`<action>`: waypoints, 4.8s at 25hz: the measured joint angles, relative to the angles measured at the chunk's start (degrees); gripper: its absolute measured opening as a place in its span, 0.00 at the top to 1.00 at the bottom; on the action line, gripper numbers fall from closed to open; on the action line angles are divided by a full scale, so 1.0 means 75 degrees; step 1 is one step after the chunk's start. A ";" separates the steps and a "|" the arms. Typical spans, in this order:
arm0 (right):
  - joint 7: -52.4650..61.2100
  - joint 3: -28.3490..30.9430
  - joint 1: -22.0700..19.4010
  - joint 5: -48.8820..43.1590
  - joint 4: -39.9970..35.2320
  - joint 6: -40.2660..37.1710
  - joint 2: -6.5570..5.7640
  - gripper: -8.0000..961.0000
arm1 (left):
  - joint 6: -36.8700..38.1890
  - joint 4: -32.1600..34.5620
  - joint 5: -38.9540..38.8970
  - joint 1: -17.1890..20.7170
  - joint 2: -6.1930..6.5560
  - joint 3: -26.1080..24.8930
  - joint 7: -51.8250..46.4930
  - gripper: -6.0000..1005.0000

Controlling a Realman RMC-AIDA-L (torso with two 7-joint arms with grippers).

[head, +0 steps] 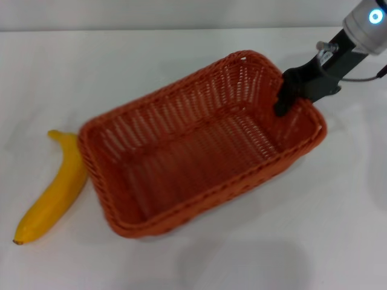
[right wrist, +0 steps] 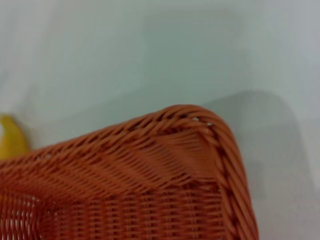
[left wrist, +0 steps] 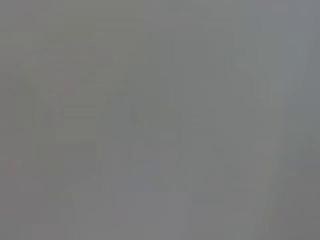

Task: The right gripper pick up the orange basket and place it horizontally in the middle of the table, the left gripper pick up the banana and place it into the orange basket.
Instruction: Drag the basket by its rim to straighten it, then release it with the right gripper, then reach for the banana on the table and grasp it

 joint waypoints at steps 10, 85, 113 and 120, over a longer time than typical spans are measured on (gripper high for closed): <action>0.0679 -0.0039 -0.1175 0.1699 -0.0719 0.0517 0.0471 0.87 | 0.0093 -0.0007 -0.0370 0.0294 0.0111 -0.0002 -0.0020 0.29; 0.0335 -0.2114 -0.3518 0.4061 -0.3892 -0.1587 0.0335 0.45 | 0.0136 0.0047 -0.0793 0.0340 0.0034 -0.0010 -0.0187 0.30; -1.0450 0.1422 -0.6957 0.9929 -0.3422 0.0613 0.0354 0.45 | 0.1645 -0.3105 0.4538 -0.1626 0.1247 0.0017 -0.7591 0.30; -1.1243 0.1883 -0.6918 1.0253 -0.2864 0.0694 0.0353 0.45 | 0.1885 -0.3398 0.9747 -0.4191 0.2026 0.0036 -0.8680 0.30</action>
